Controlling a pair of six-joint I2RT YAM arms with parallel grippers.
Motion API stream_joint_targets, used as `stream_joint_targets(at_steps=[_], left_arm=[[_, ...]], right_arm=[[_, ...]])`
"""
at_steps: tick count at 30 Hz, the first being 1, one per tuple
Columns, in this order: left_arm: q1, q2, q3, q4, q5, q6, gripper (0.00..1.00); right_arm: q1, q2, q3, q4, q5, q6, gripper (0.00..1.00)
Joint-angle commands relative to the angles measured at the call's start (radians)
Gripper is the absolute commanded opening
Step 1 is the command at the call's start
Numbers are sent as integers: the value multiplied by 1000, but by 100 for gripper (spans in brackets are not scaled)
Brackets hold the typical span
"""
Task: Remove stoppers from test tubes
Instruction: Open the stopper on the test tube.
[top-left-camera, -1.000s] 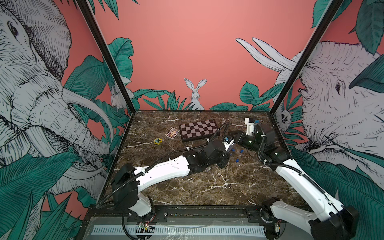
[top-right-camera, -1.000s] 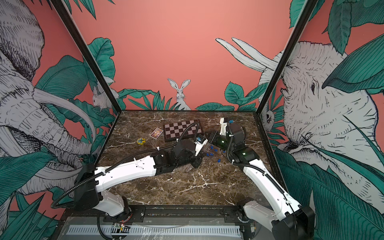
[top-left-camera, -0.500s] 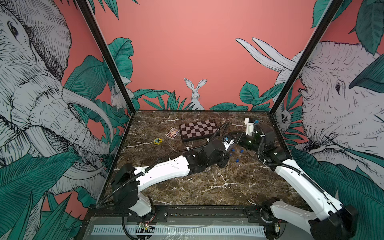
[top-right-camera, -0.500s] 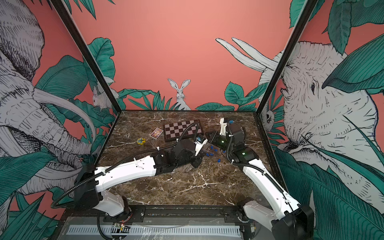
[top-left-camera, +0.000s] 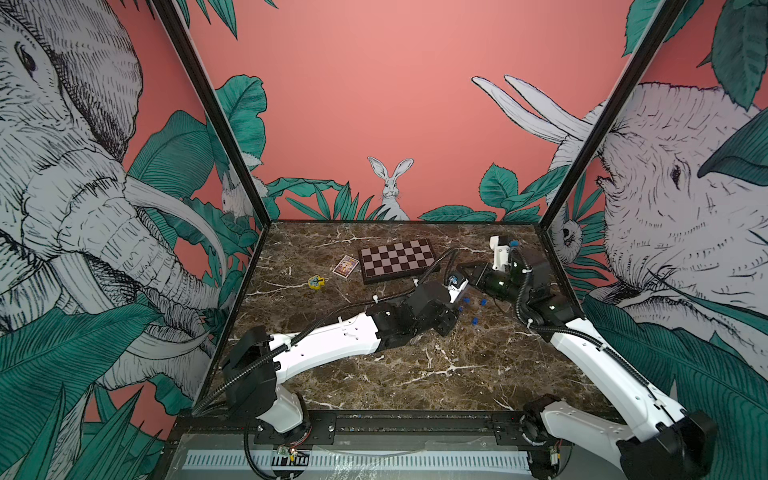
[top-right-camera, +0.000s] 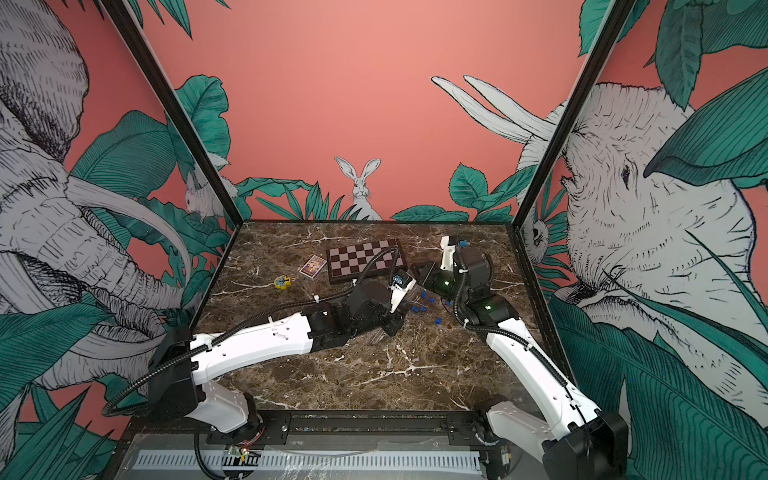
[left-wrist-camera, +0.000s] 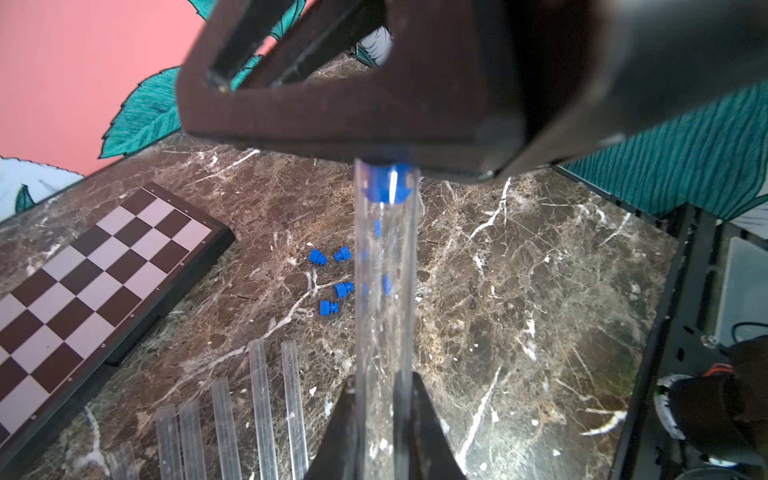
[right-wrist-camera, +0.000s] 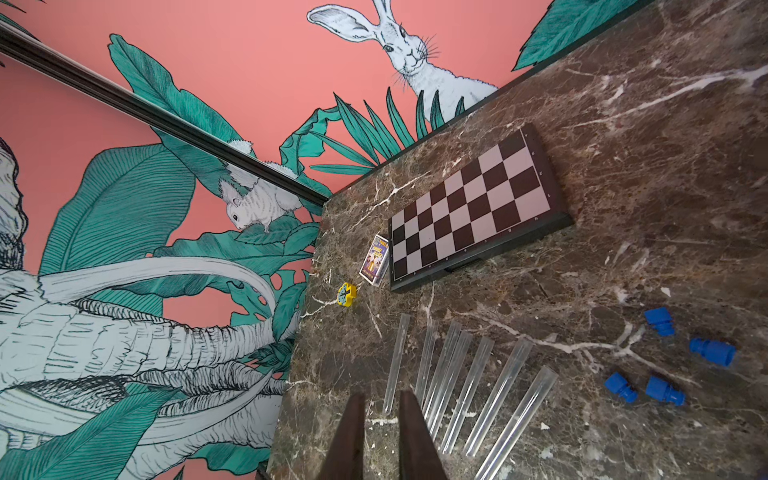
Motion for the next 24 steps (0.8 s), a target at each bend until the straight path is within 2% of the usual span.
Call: stream_joint_targets(at_steps=[1,15,18,24], left_arm=[[11,1,-53,-34,-36,13,0],[31,6,-81,-12,-28,13,0],[34,-1,-81,-15,-24,13,0],[32,-22,-45,-45,8,10,0]], right_arm=[[-26,-25,-9,119,-59,69,0],[-62,-28,-24,175,-124,116,0],[-63,-34,-1,123,-105,51,0],[-49,-54,49,-46,10,-135,0]])
